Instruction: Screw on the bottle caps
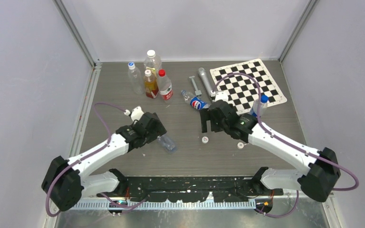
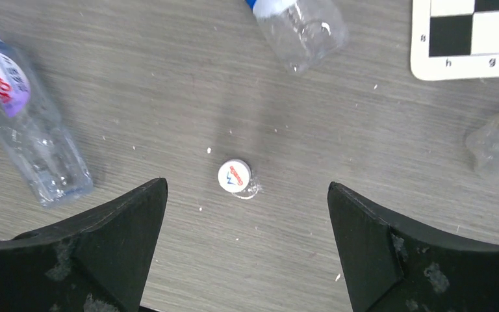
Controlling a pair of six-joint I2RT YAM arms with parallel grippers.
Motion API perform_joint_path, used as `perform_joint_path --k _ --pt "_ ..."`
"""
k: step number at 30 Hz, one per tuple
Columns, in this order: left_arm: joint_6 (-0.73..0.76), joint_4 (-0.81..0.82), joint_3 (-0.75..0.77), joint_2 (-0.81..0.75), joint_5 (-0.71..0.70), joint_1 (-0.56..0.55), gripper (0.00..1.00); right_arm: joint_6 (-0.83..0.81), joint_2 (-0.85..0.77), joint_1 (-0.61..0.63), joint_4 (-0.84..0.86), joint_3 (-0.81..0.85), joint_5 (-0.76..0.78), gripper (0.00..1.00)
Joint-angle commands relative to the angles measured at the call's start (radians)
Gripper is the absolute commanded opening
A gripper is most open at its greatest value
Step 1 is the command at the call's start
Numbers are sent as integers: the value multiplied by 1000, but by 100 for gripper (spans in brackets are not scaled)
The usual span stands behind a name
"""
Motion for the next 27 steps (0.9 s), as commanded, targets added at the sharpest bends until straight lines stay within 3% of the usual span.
perform_joint_path --k 1,7,16,27 --pt "-164 64 15 86 -146 -101 99 -39 -92 -5 142 -51 56 100" --pt "-302 -19 35 197 -257 -194 98 -60 -122 -13 167 -101 65 100" --pt "-316 22 32 291 -292 -197 91 -16 -81 -21 199 -128 43 99" --pt "-180 36 35 275 -267 -197 57 66 -23 -38 184 -143 -57 94"
